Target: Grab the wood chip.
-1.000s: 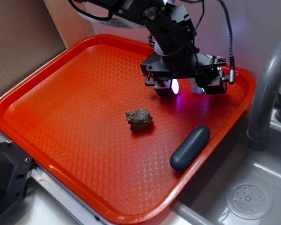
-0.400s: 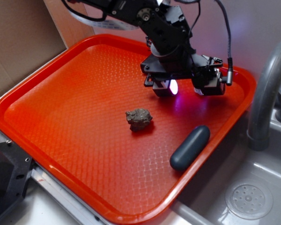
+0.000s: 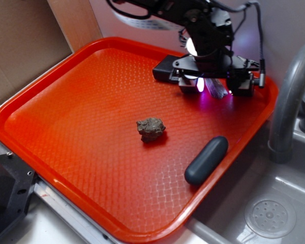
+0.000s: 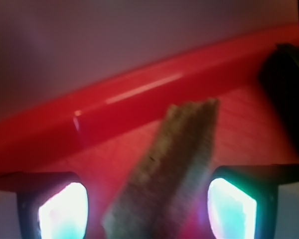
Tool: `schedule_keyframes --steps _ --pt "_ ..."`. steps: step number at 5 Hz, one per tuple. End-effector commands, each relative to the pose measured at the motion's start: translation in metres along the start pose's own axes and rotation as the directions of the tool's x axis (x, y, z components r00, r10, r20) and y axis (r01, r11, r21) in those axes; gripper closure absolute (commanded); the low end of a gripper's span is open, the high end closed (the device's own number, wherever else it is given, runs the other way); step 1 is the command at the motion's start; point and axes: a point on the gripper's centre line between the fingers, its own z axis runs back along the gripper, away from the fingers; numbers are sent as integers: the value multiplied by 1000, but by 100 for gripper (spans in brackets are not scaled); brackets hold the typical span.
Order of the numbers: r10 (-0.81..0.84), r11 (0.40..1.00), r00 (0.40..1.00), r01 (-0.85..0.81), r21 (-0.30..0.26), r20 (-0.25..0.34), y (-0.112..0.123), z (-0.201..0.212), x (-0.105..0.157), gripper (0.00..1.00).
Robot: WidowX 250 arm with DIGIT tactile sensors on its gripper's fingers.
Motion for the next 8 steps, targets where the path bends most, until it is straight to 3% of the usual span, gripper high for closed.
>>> schedule_keyframes --steps 1,3,4,5,6,7,8 --pt "59 998 998 -59 7 -27 1 0 13 100" --pt "61 998 998 -61 6 -6 9 7 12 100" --pt "57 998 998 -58 -22 -39 23 26 9 100" --pt "-24 993 980 0 -120 -197 62 67 5 100" --pt "-144 979 947 95 -178 -287 103 98 6 100" --pt "-277 938 914 191 -288 -297 135 121 13 100" --pt "-383 891 886 280 -357 -263 160 144 23 100"
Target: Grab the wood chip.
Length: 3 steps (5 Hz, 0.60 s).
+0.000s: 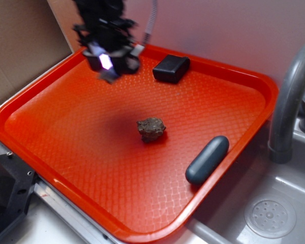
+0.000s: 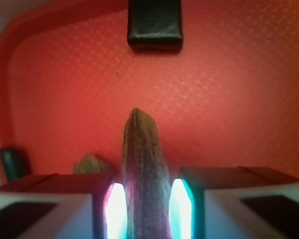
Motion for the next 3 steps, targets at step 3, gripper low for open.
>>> schedule_keyframes --steps 3 --pt "70 990 949 -103 92 308 50 79 -5 100"
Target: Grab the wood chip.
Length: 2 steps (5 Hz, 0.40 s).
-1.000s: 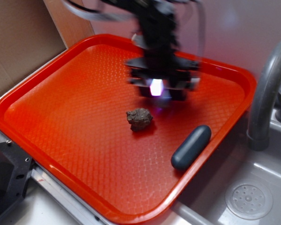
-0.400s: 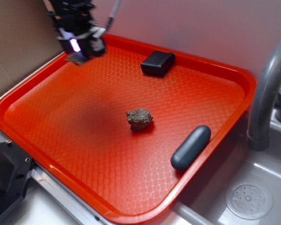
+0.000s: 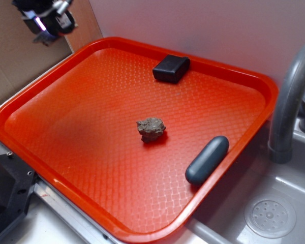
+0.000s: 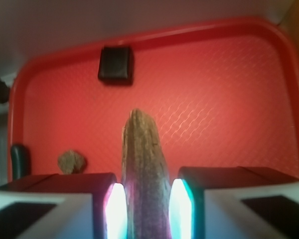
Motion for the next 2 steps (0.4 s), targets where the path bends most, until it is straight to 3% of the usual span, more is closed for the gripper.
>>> schedule_keyframes --steps 1,2 --pt "82 991 994 -89 97 71 -6 -1 16 100" --pt "70 993 997 -74 95 46 -9 -9 17 100"
